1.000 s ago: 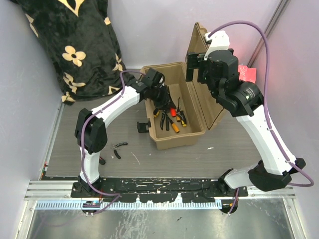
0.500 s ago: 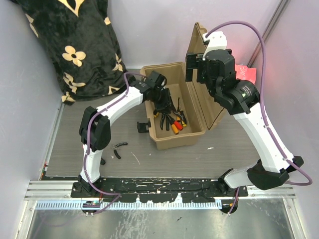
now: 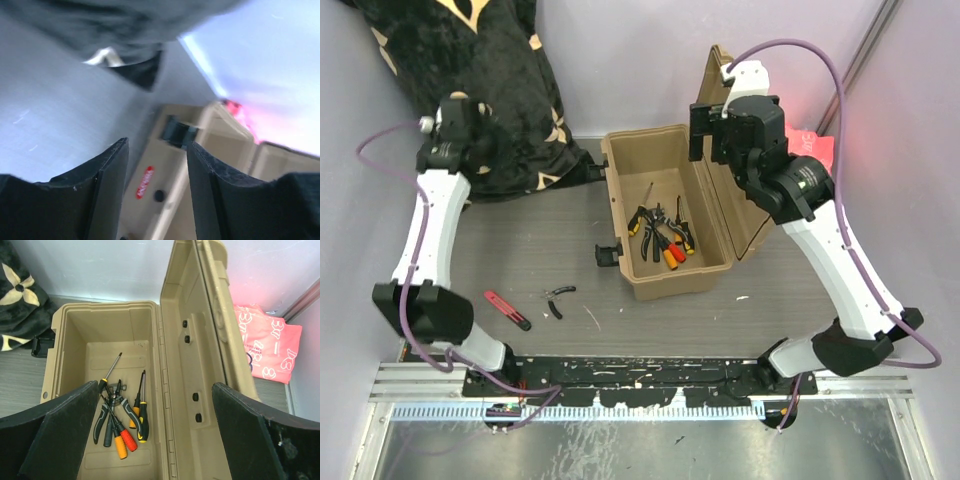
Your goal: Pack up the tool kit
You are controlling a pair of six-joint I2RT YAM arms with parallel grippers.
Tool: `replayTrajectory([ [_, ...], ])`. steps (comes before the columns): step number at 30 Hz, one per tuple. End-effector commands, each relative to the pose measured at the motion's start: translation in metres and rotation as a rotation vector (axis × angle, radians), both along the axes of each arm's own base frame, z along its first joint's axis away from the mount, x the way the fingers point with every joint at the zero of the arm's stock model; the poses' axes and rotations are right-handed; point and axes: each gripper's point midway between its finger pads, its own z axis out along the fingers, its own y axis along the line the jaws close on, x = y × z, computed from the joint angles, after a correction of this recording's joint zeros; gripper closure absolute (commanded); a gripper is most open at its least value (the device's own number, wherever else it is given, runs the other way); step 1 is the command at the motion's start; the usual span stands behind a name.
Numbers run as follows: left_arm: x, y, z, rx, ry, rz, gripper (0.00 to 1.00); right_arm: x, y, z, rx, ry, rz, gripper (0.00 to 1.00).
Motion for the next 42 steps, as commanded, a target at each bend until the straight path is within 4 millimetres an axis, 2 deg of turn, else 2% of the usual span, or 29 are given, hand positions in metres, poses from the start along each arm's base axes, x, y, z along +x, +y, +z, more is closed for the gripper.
replayTrajectory([
  [1,-0.09,0.012,-0.115,-0.037,0.463,0.089,0.49,0.014,0.017,0.014,0.045,-0.042,0.045,0.0],
  [4,-0.135,0.005,-0.155,-0.07,0.611,0.063,0.49,0.019,0.028,0.014,0.065,-0.033,0.073,0.0],
  [7,-0.169,0.004,-0.184,-0.077,0.753,0.071,0.48,0.022,0.038,0.014,0.088,-0.027,0.101,0.0],
  [12,-0.211,-0.004,-0.222,-0.124,0.921,0.068,0.48,0.023,0.041,0.014,0.112,-0.022,0.107,0.0],
  [16,-0.23,-0.011,-0.243,-0.16,0.998,0.05,0.5,0.021,0.039,0.014,0.117,-0.018,0.1,0.0],
  [19,-0.231,-0.015,-0.25,-0.171,1.007,0.049,0.51,0.019,0.037,0.014,0.119,-0.015,0.095,0.0],
  [26,-0.206,-0.034,-0.26,-0.253,0.995,0.107,0.5,0.019,0.039,0.011,0.127,-0.007,0.097,0.0],
  [30,-0.2,-0.041,-0.271,-0.231,1.004,0.126,0.5,0.017,0.038,0.012,0.126,-0.004,0.097,0.0],
  [36,-0.201,-0.049,-0.287,-0.183,1.015,0.154,0.52,0.013,0.03,0.015,0.112,-0.006,0.074,0.0],
  [42,-0.207,-0.042,-0.301,-0.123,1.037,0.188,0.54,0.008,0.02,0.015,0.089,-0.005,0.05,0.0],
])
